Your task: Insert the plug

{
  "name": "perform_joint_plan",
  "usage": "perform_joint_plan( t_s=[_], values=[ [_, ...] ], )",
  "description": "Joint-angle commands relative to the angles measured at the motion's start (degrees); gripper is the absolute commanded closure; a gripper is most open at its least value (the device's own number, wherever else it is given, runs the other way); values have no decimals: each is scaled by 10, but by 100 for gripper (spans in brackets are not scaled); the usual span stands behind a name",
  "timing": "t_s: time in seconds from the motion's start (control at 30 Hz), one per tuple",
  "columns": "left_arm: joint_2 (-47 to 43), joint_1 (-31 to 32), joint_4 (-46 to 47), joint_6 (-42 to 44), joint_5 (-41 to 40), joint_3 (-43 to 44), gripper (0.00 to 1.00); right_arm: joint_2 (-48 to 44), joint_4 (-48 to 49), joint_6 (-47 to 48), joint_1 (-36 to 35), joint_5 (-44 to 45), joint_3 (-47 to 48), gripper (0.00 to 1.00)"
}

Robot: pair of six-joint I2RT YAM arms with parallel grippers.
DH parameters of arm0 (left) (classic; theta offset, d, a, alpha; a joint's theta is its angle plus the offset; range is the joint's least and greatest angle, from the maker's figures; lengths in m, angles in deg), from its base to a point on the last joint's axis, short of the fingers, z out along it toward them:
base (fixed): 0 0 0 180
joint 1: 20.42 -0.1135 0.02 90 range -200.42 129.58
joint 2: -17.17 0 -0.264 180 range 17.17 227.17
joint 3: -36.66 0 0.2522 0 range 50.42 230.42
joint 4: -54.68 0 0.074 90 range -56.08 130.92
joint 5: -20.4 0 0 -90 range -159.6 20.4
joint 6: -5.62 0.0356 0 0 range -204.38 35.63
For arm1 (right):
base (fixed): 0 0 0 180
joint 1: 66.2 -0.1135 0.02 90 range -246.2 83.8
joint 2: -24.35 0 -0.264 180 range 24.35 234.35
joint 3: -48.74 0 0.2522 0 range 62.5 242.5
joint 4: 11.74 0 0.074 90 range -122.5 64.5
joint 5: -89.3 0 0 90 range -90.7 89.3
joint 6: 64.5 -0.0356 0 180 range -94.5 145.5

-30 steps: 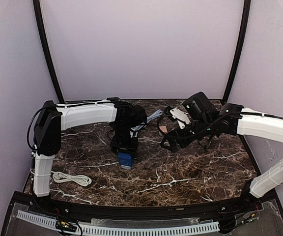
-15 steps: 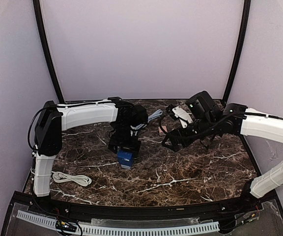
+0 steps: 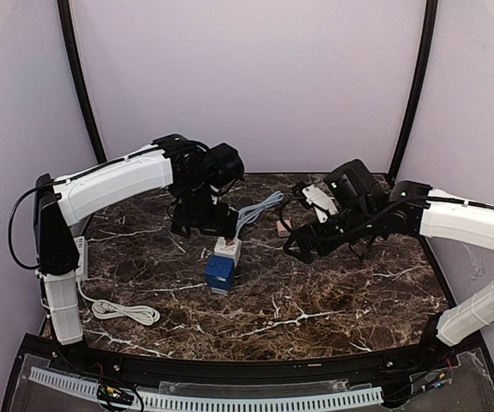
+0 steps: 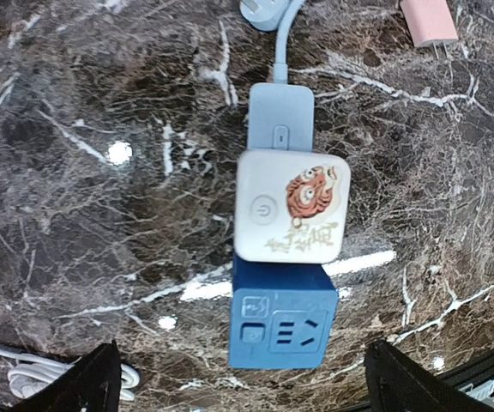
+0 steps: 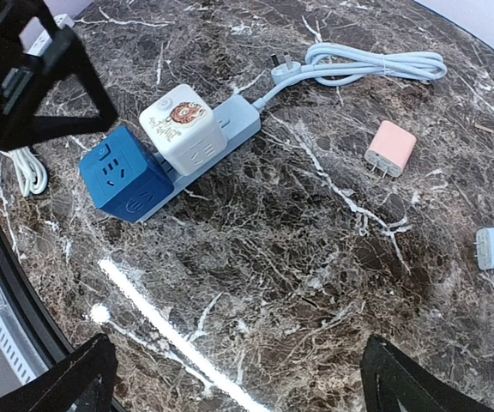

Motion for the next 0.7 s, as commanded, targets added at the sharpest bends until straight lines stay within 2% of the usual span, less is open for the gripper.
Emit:
perform_joint_plan(
  t_s=[0.0,0.13,0.4,0.5,0.6,0.67],
  values=[
    [-71,-13,-93,-9,-76,-36,1,-1,14,-10,3,33,-12,1],
    [-152,-64,-101,-13,-103,-127,1,2,14,-10,3,34,-15,1],
    [-339,-235,-46,20,-104,-338,1,6,14,-14,3,20,-21,1],
    [-367,-326,-13,69,-95,-411,1,4,13,-7,3,21,-21,1],
    [-373,-387,-7,97,-103,-429,1,4,12,-5,3,29,-24,1],
    [-368,-406,4,115,-115,-433,1,5,12,-8,3,31,-24,1]
  ],
)
